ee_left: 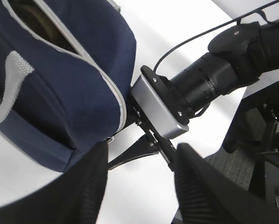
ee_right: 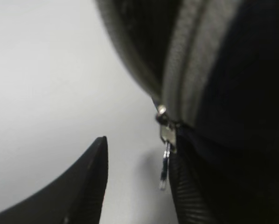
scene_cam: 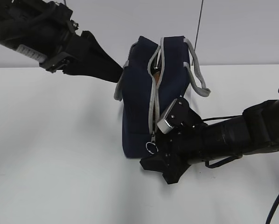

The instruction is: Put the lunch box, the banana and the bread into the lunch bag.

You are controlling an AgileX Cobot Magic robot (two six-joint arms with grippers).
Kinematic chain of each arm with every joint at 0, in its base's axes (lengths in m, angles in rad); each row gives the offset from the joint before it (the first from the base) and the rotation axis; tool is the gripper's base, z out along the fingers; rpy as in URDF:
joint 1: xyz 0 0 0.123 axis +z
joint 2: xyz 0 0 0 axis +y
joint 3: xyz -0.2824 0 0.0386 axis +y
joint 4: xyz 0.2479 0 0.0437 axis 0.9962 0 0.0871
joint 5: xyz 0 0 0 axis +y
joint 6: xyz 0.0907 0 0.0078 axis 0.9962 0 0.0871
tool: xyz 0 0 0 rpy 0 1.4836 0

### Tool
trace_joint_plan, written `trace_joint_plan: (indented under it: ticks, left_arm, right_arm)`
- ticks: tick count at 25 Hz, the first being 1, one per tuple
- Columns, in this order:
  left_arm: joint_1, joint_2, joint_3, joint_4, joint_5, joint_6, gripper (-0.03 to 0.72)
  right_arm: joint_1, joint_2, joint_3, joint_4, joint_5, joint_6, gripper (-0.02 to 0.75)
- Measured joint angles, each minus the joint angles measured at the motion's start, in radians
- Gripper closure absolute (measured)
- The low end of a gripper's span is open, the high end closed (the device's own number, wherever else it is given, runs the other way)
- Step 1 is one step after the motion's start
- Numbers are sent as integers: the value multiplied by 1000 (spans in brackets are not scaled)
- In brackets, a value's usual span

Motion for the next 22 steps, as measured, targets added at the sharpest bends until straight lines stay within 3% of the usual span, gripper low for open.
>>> trace_joint_plan:
  ticks: [7,14,22]
  left_arm:
    - [0,0,0,0,0,0,349]
    - [0,0,0,0,0,0,349]
    - [0,0,0,0,2,0,356]
  right_arm:
    - [0,2,0,0,-14,9,523]
    - [0,2,0,0,-20,13,593]
    - [0,-14,0,0,-31,41,749]
